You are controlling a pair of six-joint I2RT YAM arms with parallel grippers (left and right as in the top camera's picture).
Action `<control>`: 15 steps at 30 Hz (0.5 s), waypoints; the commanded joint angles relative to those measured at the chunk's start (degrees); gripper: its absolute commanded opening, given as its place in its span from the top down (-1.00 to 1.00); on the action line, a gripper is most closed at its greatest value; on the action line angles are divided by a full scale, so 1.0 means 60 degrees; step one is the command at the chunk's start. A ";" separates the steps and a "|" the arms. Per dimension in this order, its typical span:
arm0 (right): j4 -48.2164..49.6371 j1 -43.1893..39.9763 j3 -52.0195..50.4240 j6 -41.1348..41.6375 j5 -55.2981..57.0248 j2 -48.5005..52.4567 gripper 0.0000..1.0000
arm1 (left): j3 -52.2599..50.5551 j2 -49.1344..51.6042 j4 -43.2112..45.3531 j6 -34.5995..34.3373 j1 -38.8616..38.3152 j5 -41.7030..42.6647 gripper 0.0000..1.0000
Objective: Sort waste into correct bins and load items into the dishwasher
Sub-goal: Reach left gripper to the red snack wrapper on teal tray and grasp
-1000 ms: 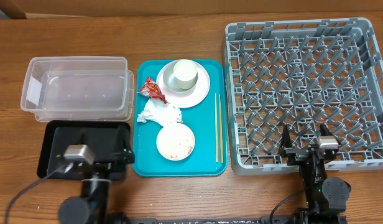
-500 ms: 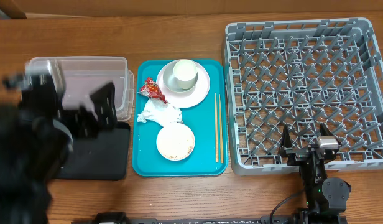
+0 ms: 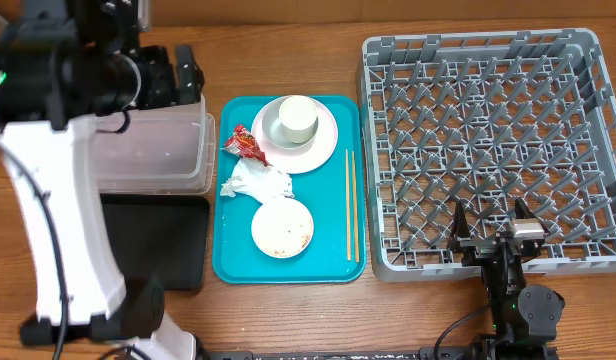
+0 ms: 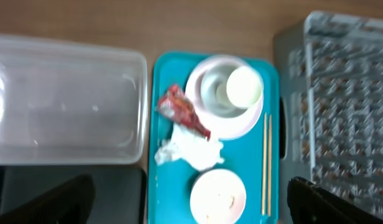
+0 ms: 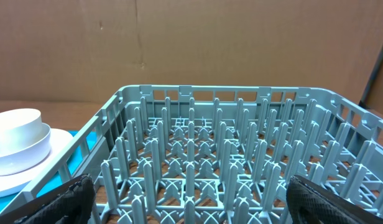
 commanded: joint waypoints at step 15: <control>0.0044 -0.0080 -0.0098 -0.0040 0.0087 -0.0095 -0.99 | -0.3217 0.0980 0.0357 -0.0699 -0.1461 0.0317 0.92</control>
